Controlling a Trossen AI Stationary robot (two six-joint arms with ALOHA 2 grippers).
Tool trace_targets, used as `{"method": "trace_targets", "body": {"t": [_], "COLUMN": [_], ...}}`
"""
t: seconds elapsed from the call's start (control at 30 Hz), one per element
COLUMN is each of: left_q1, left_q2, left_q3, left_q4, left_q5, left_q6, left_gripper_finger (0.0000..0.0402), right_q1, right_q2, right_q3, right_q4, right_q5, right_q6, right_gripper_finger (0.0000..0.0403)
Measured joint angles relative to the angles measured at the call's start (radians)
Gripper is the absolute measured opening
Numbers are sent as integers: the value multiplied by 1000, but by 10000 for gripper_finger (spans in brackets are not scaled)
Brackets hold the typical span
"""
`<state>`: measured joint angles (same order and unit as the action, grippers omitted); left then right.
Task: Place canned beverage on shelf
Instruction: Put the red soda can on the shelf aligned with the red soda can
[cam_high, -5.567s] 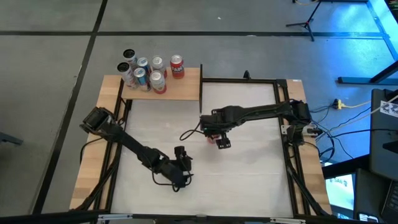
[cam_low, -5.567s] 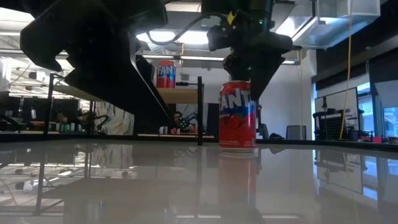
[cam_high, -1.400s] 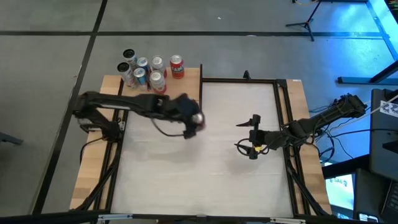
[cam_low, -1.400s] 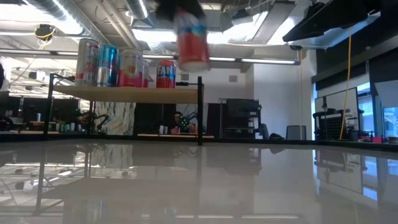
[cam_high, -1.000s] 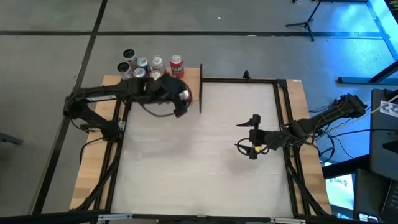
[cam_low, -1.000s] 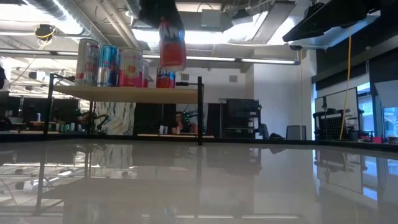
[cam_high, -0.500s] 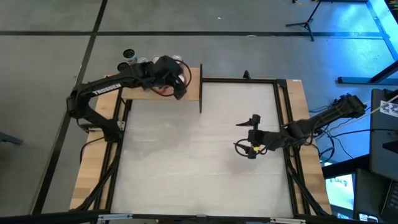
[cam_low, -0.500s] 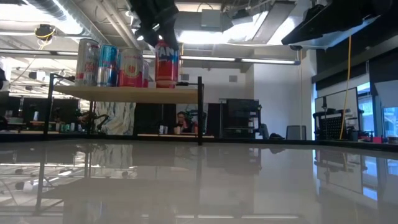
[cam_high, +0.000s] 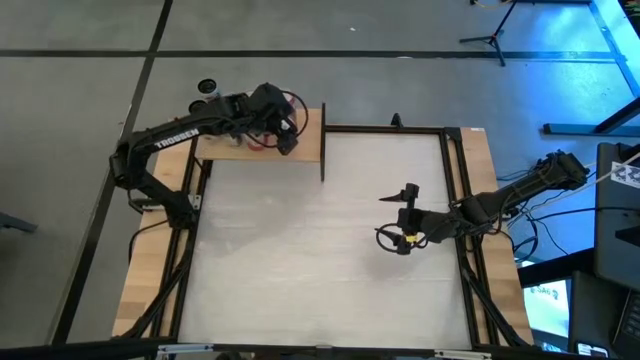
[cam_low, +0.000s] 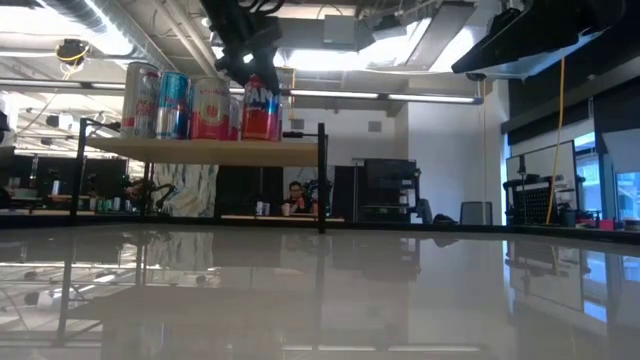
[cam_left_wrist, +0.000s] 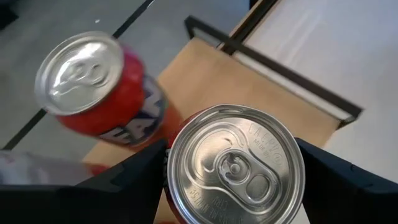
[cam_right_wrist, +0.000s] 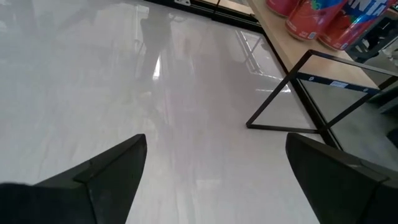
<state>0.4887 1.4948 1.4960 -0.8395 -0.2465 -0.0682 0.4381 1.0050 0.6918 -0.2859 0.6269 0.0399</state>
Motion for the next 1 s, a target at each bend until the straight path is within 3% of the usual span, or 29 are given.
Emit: {"method": "trace_targets", "body": {"t": [0.33,0.73,1.0], "left_q1": [22,22,21], "left_q2": [4,4,3], "left_q3": [0,0,0], "left_q4": [-18,-17,-10], "left_q5": [2,-3,-81], "left_q6": [0,46,56], "left_gripper_finger": [285,338,356], "right_q1": [0,0,0], "right_q2": [0,0,0], "right_q3": [0,0,0], "right_q4": [0,0,0], "right_q5": [0,-1,-1], "right_q6": [0,0,0], "right_gripper_finger": [381,381,381]}}
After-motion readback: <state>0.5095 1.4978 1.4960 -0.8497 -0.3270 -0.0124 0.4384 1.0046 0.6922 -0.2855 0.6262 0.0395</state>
